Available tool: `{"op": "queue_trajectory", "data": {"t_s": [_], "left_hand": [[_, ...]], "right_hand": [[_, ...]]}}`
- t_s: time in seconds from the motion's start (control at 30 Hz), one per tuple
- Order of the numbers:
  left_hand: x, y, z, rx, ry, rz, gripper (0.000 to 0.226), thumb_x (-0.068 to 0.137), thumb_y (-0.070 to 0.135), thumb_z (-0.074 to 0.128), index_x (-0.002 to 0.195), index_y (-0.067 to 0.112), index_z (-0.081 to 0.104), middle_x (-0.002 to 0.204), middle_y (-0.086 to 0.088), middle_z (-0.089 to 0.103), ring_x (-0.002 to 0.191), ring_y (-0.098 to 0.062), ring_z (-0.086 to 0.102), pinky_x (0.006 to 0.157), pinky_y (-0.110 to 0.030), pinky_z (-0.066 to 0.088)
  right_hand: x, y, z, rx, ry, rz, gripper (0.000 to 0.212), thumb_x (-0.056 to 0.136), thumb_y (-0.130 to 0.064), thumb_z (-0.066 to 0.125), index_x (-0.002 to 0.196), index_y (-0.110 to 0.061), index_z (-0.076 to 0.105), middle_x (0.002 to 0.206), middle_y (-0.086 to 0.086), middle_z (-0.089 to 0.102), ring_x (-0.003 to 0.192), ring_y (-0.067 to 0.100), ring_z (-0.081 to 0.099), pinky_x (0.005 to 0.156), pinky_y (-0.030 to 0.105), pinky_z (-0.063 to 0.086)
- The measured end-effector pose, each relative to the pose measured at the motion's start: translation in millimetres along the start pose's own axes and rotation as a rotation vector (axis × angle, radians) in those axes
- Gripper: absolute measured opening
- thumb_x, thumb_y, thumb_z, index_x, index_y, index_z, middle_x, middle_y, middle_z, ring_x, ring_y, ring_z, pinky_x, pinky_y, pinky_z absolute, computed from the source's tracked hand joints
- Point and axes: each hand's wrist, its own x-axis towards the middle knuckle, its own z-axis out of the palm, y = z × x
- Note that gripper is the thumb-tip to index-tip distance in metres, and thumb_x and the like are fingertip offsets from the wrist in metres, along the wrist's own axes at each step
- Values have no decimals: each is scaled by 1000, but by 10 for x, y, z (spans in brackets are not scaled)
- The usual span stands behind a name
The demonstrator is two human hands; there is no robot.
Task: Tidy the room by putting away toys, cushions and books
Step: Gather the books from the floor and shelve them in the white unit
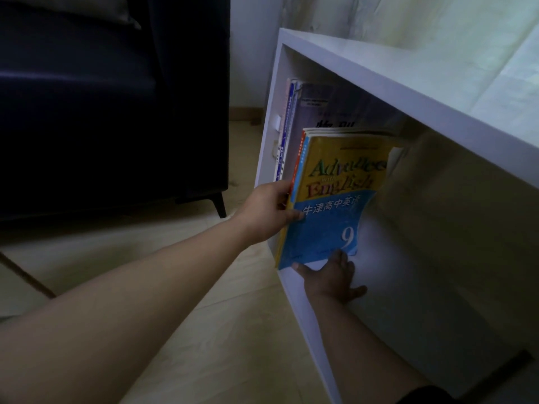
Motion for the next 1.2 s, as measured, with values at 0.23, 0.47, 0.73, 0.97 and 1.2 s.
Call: {"op": "queue_trajectory", "data": {"t_s": [0.23, 0.47, 0.73, 0.97, 1.2], "left_hand": [[167, -57, -16, -33, 36, -8, 39, 86, 19, 69, 122, 22, 54, 121, 0, 63, 110, -15, 60, 86, -37, 56], [299, -113, 4, -161, 58, -12, 38, 86, 11, 68, 122, 16, 56, 120, 1, 64, 105, -7, 60, 88, -25, 52], [438, -267, 24, -67, 134, -75, 29, 84, 32, 71, 108, 15, 67, 107, 0, 70, 99, -14, 66, 85, -40, 57], [415, -502, 116, 60, 112, -133, 24, 85, 27, 71, 102, 10, 69, 99, -8, 70, 92, -23, 67, 79, -45, 57], [485, -449, 83, 434, 99, -84, 35, 88, 38, 65, 95, 5, 69, 93, -13, 68, 86, -27, 65, 70, -43, 58]], "right_hand": [[264, -43, 3, 50, -53, -28, 107, 75, -60, 69, 155, -19, 11, 162, -5, 10, 149, 23, -3, 111, 64, -9], [473, -57, 32, 73, -39, -62, 103, 75, -59, 70, 154, -20, 17, 161, -4, 15, 149, 21, -3, 112, 62, -12], [598, -97, 34, 52, -50, -100, 100, 78, -61, 65, 154, -20, 14, 161, -2, 13, 149, 21, -4, 114, 60, -11], [632, -162, 94, -23, -2, -91, 98, 80, -66, 59, 154, -22, 13, 162, -3, 13, 149, 21, -2, 114, 60, -9], [669, -174, 118, -75, 11, -129, 97, 82, -66, 55, 155, -21, 10, 162, -2, 11, 149, 23, -3, 114, 60, -8]]}}
